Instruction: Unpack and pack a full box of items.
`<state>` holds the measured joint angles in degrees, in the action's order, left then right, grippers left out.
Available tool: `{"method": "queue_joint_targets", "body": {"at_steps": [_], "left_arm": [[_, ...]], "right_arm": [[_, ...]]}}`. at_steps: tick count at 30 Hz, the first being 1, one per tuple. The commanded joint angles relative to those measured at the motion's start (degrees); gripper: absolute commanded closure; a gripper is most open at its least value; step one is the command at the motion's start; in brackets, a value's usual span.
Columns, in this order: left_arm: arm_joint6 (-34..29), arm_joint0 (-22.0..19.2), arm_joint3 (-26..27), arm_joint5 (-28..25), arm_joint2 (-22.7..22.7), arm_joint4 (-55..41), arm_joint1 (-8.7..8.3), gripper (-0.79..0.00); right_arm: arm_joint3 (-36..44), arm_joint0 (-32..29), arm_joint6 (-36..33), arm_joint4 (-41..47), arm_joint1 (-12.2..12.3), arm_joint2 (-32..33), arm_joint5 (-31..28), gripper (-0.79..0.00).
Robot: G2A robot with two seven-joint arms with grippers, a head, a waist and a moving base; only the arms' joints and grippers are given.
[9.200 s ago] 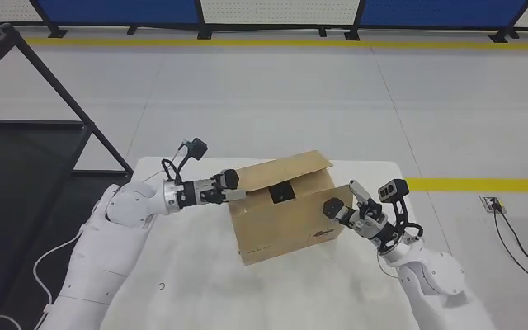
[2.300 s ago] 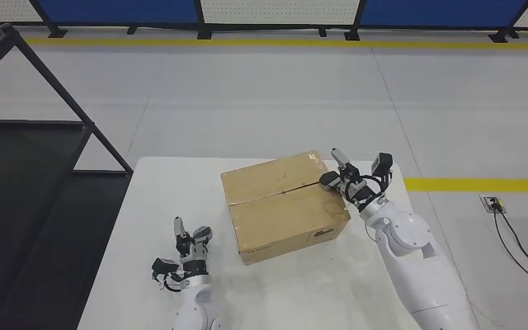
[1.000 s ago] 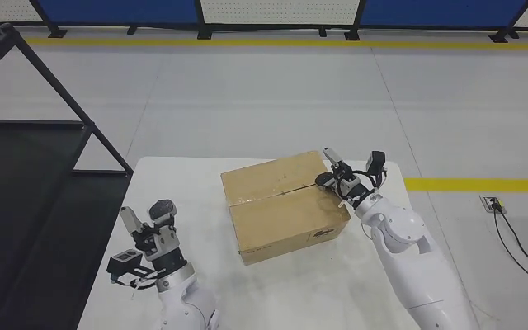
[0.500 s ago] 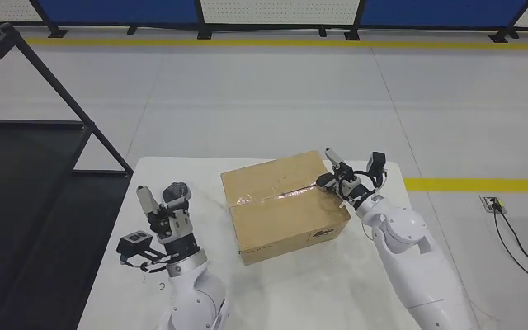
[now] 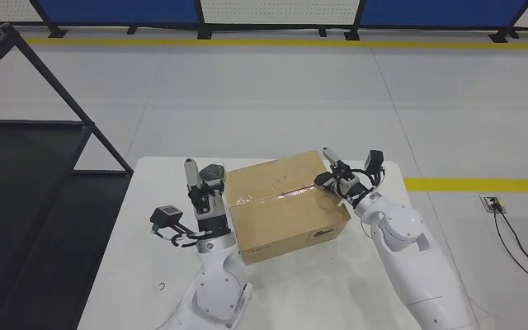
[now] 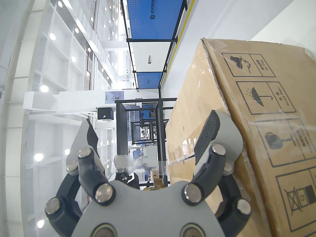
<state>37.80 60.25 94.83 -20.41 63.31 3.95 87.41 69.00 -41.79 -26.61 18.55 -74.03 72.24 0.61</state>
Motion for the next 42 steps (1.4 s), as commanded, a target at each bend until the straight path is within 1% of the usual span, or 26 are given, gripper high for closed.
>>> {"method": "queue_joint_targets", "body": {"at_steps": [1, 11, 20, 29, 42], "left_arm": [[-0.48, -0.86, -0.94, 0.47, -0.69, 0.11, 0.36, -0.785], [-2.17, -3.96, -5.63, 2.16, -3.89, 1.08, 2.08, -0.785], [-3.21, -7.24, -9.77, 3.72, -5.49, 1.01, 3.66, -0.785], [-4.56, -9.12, -12.84, 4.63, -8.10, 2.18, 5.28, -0.785], [-5.76, -12.65, -17.43, 5.76, -9.64, 1.81, 7.60, -0.785]], "right_arm": [[-0.02, 0.11, 0.03, -0.01, -0.02, 0.02, 0.08, -0.785], [-0.36, 0.37, -0.09, -0.09, -0.11, 0.08, 0.15, -0.785], [-1.24, 0.65, -0.20, 0.17, -0.23, 0.09, 0.12, -0.785], [-1.47, 0.64, -0.36, 0.19, -0.26, 0.35, -0.08, -0.785], [-1.67, 0.33, -0.70, 0.25, -0.28, 0.65, -0.55, -0.785]]}}
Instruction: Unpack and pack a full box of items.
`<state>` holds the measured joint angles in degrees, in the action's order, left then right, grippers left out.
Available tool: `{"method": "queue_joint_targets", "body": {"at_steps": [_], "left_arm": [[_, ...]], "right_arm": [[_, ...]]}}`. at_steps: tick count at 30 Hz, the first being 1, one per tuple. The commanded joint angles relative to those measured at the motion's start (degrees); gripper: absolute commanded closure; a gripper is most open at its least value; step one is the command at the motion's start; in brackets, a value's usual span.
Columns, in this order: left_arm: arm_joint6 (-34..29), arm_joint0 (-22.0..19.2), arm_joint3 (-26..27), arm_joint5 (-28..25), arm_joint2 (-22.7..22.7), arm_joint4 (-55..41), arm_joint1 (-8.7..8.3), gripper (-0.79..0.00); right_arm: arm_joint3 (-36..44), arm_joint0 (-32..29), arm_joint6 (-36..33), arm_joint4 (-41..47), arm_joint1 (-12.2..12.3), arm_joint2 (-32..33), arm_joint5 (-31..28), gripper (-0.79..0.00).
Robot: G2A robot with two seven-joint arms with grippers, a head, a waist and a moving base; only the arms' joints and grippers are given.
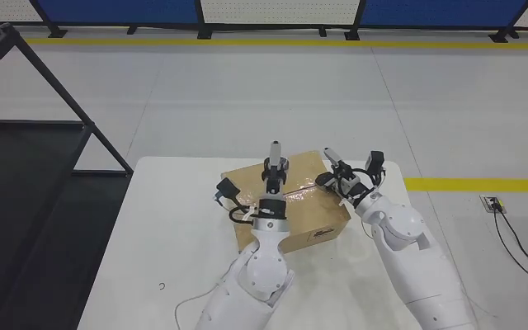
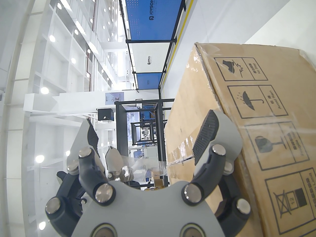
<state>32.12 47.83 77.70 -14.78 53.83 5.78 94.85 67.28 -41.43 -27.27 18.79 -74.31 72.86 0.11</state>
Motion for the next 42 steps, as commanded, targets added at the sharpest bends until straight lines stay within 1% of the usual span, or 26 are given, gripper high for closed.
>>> {"method": "queue_joint_targets", "body": {"at_steps": [1, 11, 16, 21, 26, 29, 31, 35, 37, 39, 42], "left_arm": [[-0.13, -0.65, -0.75, 0.21, -0.40, 0.09, 0.43, -0.785], [-1.37, -3.27, -5.13, 0.65, -1.35, -0.75, 2.29, -0.785], [-1.67, -3.71, -6.61, 0.14, -1.40, -0.68, 3.05, -0.785], [-1.78, -2.93, -6.20, -0.56, -1.07, 0.35, 3.50, -0.785], [-1.66, -0.58, -3.01, -2.75, -0.27, 2.51, 3.57, -0.785], [-0.26, 3.08, 1.47, -5.76, 1.45, 5.92, 3.05, -0.785], [1.46, 6.71, 5.10, -7.90, 3.81, 8.73, 2.43, -0.785], [3.62, 16.33, 13.38, -12.74, 10.24, 12.59, 0.89, -0.785], [4.11, 21.35, 16.94, -14.30, 13.57, 13.89, 0.19, -0.785], [4.66, 25.58, 19.76, -15.31, 16.55, 14.23, -0.32, -0.785], [4.21, 30.36, 21.13, -16.09, 20.28, 12.81, -0.89, -0.785]], "right_arm": [[0.06, -0.08, -0.13, 0.06, 0.00, 0.05, -0.07, -0.785], [0.04, -0.33, -0.40, 0.01, 0.01, 0.27, -0.19, -0.785], [0.01, -0.42, -0.44, 0.01, 0.04, 0.50, -0.28, -0.785], [0.05, -0.49, -0.56, 0.01, 0.04, 0.60, -0.27, -0.785], [-0.03, -0.26, -0.74, -0.03, 0.01, 0.51, -0.08, -0.785], [0.01, -0.17, -0.84, -0.12, -0.02, 0.40, -0.12, -0.785], [0.15, -0.20, -0.96, -0.20, 0.02, 0.54, 0.00, -0.785], [0.70, -0.60, -3.96, 0.36, 0.38, 1.58, 0.34, -0.785], [1.06, -0.83, -5.36, 0.53, 0.60, 2.15, 0.60, -0.785], [1.27, -0.91, -6.31, -0.03, 0.81, 2.49, 1.16, -0.785], [1.76, -1.07, -6.83, -0.77, 1.02, 2.74, 1.95, -0.785]]}}
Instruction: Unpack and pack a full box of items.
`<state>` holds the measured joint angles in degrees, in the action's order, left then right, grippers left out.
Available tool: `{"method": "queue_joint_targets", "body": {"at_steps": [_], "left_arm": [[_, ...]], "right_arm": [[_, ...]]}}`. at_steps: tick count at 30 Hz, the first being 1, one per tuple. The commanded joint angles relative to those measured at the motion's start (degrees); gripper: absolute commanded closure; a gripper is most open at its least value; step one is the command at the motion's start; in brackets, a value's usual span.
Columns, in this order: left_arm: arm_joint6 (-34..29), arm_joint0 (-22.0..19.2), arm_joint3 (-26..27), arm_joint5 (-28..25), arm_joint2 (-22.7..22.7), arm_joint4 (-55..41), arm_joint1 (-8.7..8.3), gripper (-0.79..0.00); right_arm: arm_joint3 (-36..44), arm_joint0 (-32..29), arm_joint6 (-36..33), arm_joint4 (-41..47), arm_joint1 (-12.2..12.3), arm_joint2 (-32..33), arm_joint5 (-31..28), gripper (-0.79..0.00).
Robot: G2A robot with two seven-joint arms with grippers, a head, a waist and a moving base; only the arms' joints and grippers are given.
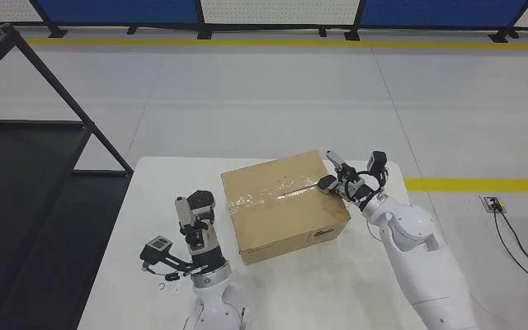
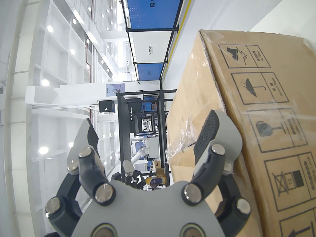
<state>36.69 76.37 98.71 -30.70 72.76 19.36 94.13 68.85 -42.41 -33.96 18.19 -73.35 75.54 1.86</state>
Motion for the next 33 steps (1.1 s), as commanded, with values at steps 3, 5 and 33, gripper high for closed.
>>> {"method": "queue_joint_targets", "body": {"at_steps": [3, 5, 33], "left_arm": [[-1.44, 3.51, -0.36, -0.84, 3.09, -3.07, -0.42, -0.785], [-3.32, 4.00, -1.08, -0.89, 3.76, -4.94, -0.56, -0.785], [-18.55, 3.58, -5.15, -7.96, 7.10, -21.86, -1.34, -0.785]], "right_arm": [[0.60, -0.13, -0.67, -0.89, 0.22, 0.12, 0.85, -0.785], [1.10, -0.08, -0.99, -1.76, 0.34, 0.02, 1.66, -0.785], [8.71, -1.77, 2.41, -7.35, 1.02, -1.36, 7.61, -0.785]]}}
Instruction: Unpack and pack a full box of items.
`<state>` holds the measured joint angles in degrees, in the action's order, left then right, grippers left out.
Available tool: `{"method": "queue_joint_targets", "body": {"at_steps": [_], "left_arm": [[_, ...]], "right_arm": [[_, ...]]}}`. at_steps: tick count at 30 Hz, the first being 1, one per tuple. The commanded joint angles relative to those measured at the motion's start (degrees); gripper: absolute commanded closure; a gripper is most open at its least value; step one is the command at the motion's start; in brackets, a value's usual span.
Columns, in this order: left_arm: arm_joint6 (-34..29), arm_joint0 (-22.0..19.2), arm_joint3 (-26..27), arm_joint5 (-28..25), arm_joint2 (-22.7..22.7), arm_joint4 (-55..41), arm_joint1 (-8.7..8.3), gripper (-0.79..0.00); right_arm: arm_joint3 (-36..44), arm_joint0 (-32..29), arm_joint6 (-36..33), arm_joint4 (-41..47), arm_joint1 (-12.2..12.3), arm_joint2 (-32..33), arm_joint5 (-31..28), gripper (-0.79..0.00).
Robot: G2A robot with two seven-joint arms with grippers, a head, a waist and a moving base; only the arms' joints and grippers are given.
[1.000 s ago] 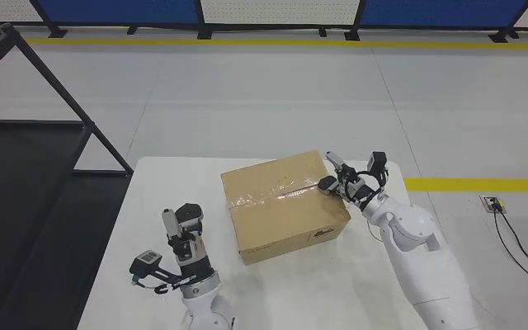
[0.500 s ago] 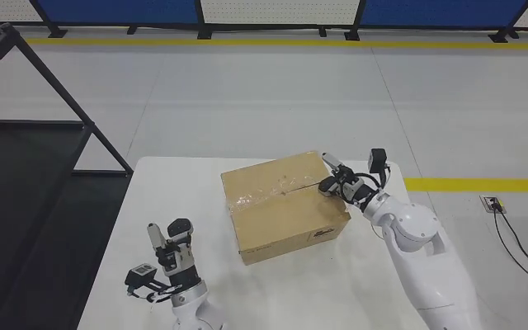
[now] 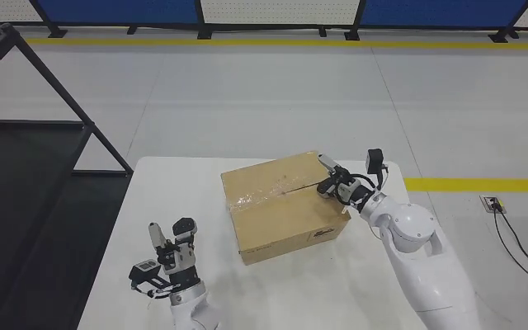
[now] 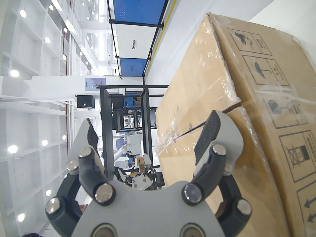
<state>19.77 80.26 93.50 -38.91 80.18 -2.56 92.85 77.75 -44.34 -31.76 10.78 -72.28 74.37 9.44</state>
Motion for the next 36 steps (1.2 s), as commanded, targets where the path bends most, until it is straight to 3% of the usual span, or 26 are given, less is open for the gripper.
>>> {"method": "queue_joint_targets", "body": {"at_steps": [1, 8, 12, 19, 26, 36], "left_arm": [[-2.68, -0.72, 0.05, 0.73, -0.47, 0.53, -0.11, -0.785], [-5.30, -5.26, -1.09, 4.87, -2.75, 2.14, 0.09, -0.785], [-9.61, -8.44, -3.26, 10.32, -3.75, 1.95, 0.00, -0.785], [-11.30, -12.52, -7.47, 16.48, -4.54, 2.64, 0.05, -0.785], [-11.90, -12.59, -9.04, 18.57, -5.47, 5.14, -0.03, -0.785], [-10.79, -9.91, -6.88, 16.54, -4.79, 6.21, -0.33, -0.785]], "right_arm": [[-0.45, 0.31, 0.23, 0.20, -0.09, -0.34, 0.00, -0.785], [-0.87, 0.39, 0.26, 0.37, -0.14, -0.81, -0.50, -0.785], [-0.74, 0.19, 0.22, 0.46, -0.10, -0.80, -0.53, -0.785], [-0.32, -0.11, 0.10, 0.32, -0.04, -0.93, -0.63, -0.785], [0.55, -0.55, -0.67, 1.25, 0.12, -0.25, -1.53, -0.785], [1.15, -0.34, -0.16, 2.05, 0.10, -0.29, -1.99, -0.785]]}}
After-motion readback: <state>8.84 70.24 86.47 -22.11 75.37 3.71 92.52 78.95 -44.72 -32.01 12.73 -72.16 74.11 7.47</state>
